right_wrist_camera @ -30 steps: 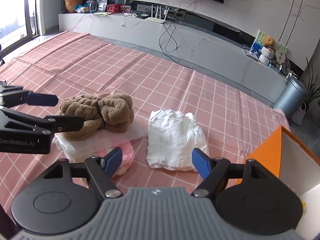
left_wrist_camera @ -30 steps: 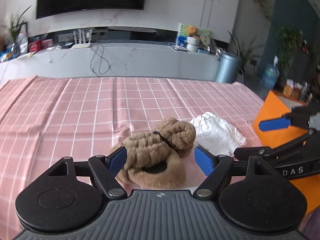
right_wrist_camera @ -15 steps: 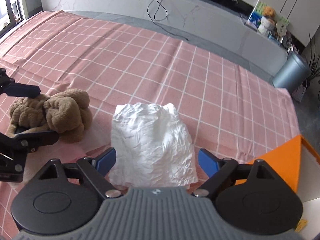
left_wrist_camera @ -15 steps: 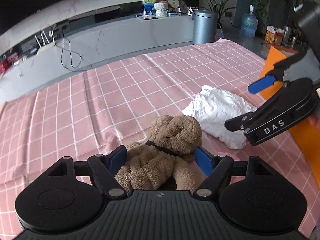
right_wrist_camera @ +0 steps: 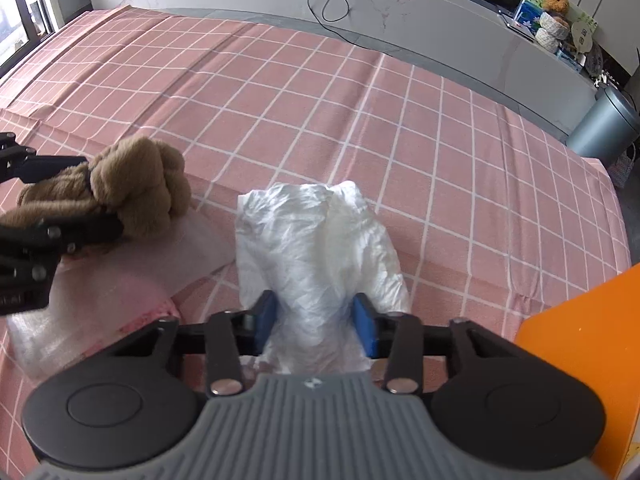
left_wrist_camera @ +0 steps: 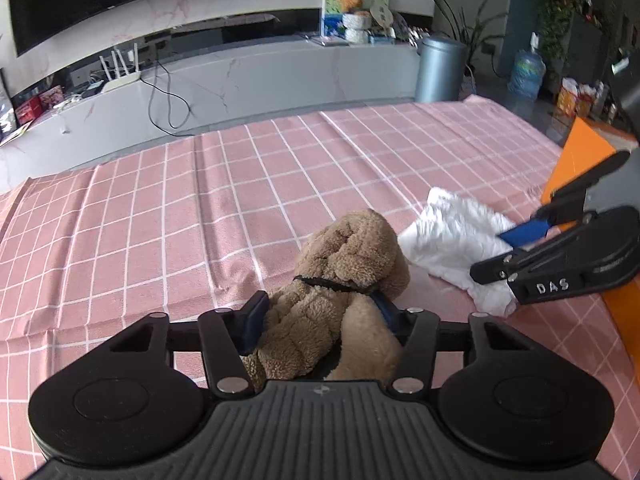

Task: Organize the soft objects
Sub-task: 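Grasp the brown plush slipper with the left tool while the right tool grasps the white plastic bag, then carry the plush slipper and white bag into the orange box and open both tools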

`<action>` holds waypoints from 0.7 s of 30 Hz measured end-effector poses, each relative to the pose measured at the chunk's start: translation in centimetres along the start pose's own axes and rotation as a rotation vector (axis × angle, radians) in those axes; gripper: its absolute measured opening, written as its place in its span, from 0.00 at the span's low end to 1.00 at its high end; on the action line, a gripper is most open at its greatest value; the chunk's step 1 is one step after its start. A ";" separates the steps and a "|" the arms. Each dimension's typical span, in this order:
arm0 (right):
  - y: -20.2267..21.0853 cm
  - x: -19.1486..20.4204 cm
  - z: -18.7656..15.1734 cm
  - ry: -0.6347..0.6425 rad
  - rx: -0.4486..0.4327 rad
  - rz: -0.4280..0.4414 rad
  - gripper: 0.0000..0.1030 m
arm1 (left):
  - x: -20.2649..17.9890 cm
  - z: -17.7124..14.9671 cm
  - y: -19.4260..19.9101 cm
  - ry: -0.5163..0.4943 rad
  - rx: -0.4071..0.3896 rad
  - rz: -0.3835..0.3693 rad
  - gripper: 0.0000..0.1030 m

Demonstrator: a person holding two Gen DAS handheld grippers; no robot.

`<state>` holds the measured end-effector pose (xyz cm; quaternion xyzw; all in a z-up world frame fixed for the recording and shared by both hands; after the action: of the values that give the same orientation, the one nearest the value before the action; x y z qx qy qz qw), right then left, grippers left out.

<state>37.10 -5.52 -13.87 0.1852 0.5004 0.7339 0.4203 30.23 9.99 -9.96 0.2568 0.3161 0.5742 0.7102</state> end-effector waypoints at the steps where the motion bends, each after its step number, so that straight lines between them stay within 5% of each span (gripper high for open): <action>1: 0.1 0.0 0.0 0.002 -0.003 -0.006 0.22 | 0.1 0.1 0.3 0.013 -0.010 0.004 0.55; 8: 2.9 -0.5 -0.4 -0.043 -0.074 0.012 0.16 | 0.5 0.9 3.5 0.105 -0.079 0.025 0.54; 21: 14.0 0.8 -3.3 -0.030 -0.272 0.015 0.16 | -5.0 1.9 12.0 0.061 -0.217 -0.014 0.54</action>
<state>28.33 -8.80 -2.93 0.1410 0.3885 0.7953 0.4436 23.14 7.64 0.80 0.1583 0.2754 0.6076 0.7279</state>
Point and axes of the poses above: each gripper's, at about its wrist camera, not at the fingertips, and y roughly against the way its jaws point, x to its left, z to its top, the point moved 4 cm from there along -y, roughly the way its jaws point, and after that the axes turned 13 degrees about y, right-handed, at the moved point
